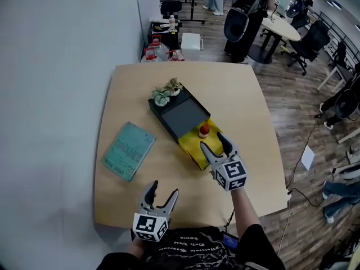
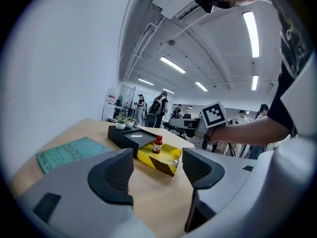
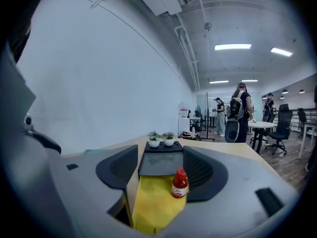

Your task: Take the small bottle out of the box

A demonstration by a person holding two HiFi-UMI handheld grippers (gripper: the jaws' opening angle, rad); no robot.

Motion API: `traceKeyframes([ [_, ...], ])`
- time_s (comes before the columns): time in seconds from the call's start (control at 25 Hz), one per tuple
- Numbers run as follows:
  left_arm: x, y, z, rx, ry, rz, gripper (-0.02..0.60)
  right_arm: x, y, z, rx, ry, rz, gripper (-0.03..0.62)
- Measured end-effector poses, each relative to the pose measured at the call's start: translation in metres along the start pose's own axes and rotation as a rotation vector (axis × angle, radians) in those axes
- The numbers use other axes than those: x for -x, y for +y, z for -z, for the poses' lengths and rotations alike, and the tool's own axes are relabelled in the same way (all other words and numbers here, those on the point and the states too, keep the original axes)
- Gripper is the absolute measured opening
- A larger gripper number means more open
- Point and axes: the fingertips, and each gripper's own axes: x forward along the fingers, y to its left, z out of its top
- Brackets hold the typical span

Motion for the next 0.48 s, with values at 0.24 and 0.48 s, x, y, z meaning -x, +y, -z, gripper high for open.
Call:
traceKeyframes([
  [0.24,-0.007,0.002,0.011,0.008,0.056,0.001,0.316,-0.039,-0.022,0.024,-0.025,0.062,0.002,0.284],
  [0.48,-0.017,0.010,0.011,0.009,0.071,-0.018,0.316,-0.071,-0.047,0.063,-0.079,0.138,0.031,0.284],
])
